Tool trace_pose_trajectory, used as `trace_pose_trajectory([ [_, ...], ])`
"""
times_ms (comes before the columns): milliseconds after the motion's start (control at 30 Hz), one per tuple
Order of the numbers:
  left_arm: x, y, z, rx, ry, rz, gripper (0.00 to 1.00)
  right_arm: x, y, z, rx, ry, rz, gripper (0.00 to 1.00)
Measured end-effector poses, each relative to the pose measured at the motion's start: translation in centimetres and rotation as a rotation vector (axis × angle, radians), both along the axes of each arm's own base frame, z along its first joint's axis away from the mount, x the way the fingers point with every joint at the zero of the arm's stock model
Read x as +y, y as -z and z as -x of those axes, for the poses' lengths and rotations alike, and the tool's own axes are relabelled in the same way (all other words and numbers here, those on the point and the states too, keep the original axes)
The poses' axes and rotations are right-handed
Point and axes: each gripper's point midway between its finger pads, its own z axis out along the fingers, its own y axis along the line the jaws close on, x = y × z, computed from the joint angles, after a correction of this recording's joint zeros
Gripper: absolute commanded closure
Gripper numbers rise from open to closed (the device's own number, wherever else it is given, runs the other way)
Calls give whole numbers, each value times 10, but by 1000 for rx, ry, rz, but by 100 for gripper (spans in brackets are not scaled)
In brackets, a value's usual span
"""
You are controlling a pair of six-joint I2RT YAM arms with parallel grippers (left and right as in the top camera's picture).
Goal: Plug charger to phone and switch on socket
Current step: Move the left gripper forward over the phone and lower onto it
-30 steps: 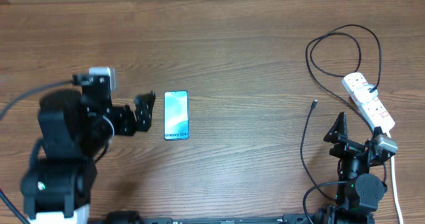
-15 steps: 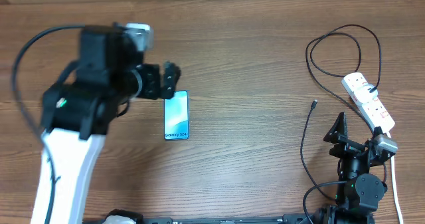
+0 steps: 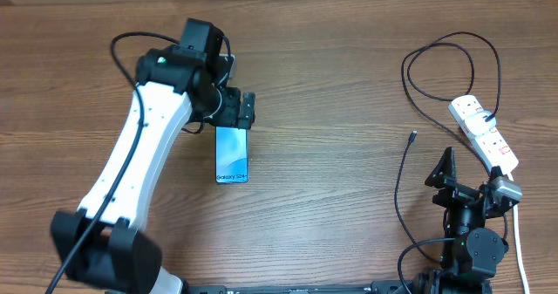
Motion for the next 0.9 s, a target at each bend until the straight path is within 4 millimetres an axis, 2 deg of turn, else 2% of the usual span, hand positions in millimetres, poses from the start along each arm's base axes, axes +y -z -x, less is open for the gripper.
trace_pose_trajectory([
  [200,0,48,0,151,-27,-37,0,0,0,0,0,0,0,0],
  [333,0,73,2,227,-50,-55,0,0,0,0,0,0,0,0],
  [467,12,93,8,306,-119,-131,0,0,0,0,0,0,0,0],
  [667,21,104,7,318,-187,-193,0,0,0,0,0,0,0,0],
  [900,10,105,7,308,-168,-186,0,0,0,0,0,0,0,0],
])
